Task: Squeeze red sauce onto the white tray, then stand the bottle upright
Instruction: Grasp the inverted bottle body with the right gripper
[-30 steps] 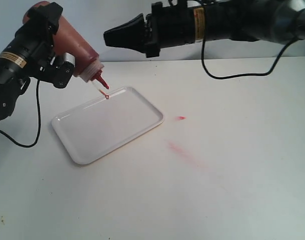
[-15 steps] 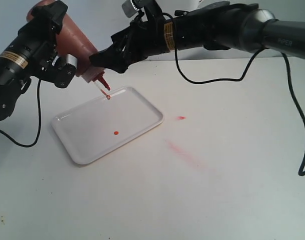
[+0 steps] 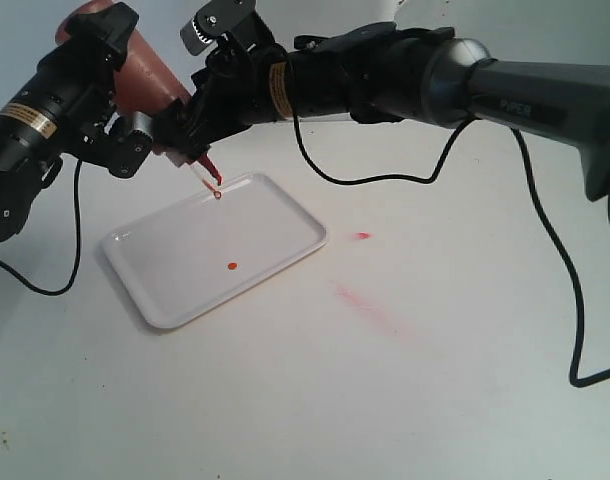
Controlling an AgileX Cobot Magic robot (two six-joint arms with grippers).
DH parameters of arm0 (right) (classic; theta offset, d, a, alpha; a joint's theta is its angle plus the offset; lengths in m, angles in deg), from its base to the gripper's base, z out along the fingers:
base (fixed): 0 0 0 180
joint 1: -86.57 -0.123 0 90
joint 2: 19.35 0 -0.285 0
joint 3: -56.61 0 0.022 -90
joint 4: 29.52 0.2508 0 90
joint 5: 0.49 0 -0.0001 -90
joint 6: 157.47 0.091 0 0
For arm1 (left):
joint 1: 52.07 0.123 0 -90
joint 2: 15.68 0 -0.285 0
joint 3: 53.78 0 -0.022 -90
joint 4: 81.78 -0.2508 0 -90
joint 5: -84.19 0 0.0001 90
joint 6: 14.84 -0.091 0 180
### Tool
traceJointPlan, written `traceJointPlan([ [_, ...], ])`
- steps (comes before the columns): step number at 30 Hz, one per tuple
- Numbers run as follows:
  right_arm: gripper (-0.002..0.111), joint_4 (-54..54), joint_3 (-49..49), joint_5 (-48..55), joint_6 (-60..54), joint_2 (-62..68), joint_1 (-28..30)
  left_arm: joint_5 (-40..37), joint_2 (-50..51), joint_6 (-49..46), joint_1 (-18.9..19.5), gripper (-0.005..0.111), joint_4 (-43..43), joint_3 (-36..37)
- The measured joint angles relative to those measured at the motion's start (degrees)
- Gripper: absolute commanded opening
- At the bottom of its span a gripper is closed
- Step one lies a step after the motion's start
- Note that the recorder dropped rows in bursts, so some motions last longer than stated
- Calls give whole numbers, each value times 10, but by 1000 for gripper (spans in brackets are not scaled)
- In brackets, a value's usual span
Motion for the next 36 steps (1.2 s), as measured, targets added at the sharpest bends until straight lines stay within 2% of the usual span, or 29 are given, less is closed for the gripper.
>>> traceJointPlan([
  [9,92,53,-1,9,-51,26,-4,6,0,0,-7,0,-3,0],
  [14,88,112,-1,12,-109,28,-4,16,0,2,-7,0,0,0],
  [20,86,132,-1,2,-142,28,-4,20,0,3,-7,0,2,0],
  [22,78,134,-1,-1,-146,28,-4,20,0,3,-7,0,2,0],
  [24,61,136,-1,-5,-145,28,-4,20,0,3,-7,0,2,0],
  [26,40,146,-1,-14,-146,28,-4,20,0,4,-7,0,2,0],
  [29,1,157,-1,-14,-146,28,-5,22,0,3,-7,0,4,0],
  [36,1,165,-1,-14,-147,28,-5,23,0,3,-7,0,6,0],
])
